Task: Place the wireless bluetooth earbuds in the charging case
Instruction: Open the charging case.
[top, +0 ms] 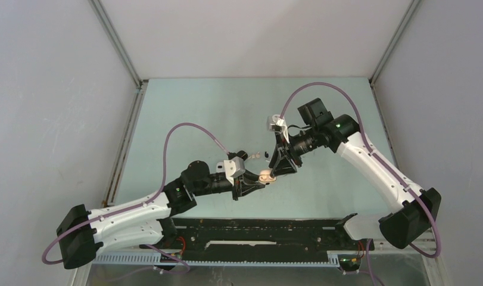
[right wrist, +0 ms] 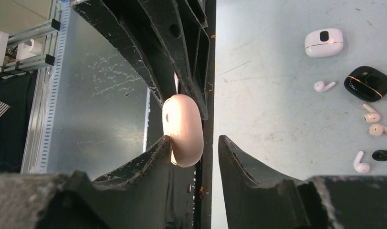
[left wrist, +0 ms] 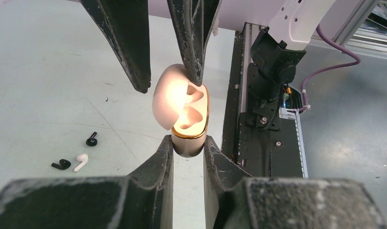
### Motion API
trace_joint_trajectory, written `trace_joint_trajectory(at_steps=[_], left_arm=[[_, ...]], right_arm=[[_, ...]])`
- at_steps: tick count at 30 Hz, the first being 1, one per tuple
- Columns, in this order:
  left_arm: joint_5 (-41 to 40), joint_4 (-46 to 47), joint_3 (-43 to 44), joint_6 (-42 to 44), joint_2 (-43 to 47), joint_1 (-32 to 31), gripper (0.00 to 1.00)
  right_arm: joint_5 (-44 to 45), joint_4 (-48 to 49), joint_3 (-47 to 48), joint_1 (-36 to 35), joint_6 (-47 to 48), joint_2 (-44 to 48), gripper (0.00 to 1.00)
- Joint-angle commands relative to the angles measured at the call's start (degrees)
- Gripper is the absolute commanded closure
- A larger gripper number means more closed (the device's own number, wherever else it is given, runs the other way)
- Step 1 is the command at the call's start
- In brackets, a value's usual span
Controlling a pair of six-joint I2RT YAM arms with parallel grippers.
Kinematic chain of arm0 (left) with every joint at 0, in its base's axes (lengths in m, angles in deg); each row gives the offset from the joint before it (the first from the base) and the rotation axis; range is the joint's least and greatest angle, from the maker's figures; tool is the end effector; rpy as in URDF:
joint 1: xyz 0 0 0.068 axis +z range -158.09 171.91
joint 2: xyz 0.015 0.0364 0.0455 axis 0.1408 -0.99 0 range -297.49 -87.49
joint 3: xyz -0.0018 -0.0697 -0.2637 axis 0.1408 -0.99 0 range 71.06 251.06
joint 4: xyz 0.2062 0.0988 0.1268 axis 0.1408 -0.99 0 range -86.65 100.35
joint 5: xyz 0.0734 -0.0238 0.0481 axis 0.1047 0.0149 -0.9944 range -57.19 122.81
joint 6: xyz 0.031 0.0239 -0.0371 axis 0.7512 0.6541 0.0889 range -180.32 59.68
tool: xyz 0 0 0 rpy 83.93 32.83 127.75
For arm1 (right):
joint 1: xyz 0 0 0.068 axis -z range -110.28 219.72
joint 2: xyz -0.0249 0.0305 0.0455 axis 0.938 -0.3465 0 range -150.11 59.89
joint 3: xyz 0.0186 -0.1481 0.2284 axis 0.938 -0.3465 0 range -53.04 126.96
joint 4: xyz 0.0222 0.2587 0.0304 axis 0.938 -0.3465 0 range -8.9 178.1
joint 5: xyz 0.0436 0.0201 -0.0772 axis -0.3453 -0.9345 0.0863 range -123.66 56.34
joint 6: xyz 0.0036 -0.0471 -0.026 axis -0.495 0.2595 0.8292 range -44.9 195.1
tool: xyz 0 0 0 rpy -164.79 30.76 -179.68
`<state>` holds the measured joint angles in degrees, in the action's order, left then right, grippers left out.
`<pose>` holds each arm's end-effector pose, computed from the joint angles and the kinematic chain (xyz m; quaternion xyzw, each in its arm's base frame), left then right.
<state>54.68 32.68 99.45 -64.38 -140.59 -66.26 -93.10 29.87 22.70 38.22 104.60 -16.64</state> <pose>0.1028 -0.1906 0.2722 0.4393 0.5713 -0.4684 0.5111 0.1985 0.1576 0.3480 -0.5388 0.6539 0.4817 0.2236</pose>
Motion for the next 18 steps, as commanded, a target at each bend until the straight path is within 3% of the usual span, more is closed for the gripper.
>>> trace_joint_trajectory(at_steps=[1, 10, 18], left_arm=[[1.17, 3.16, -0.34, 0.55, 0.45, -0.36, 1.00], [0.91, 3.03, -0.27, 0.37, 0.19, -0.41, 1.00], [0.51, 2.15, 0.13, 0.10, -0.02, -0.45, 1.00]], right_arm=[[-1.64, 1.55, 2.05, 0.58, -0.92, 0.52, 0.56], [-2.86, 2.45, 2.21, 1.37, -1.77, 1.59, 0.55], [-12.83, -4.54, 6.97, 8.20, 3.27, 1.63, 0.52]])
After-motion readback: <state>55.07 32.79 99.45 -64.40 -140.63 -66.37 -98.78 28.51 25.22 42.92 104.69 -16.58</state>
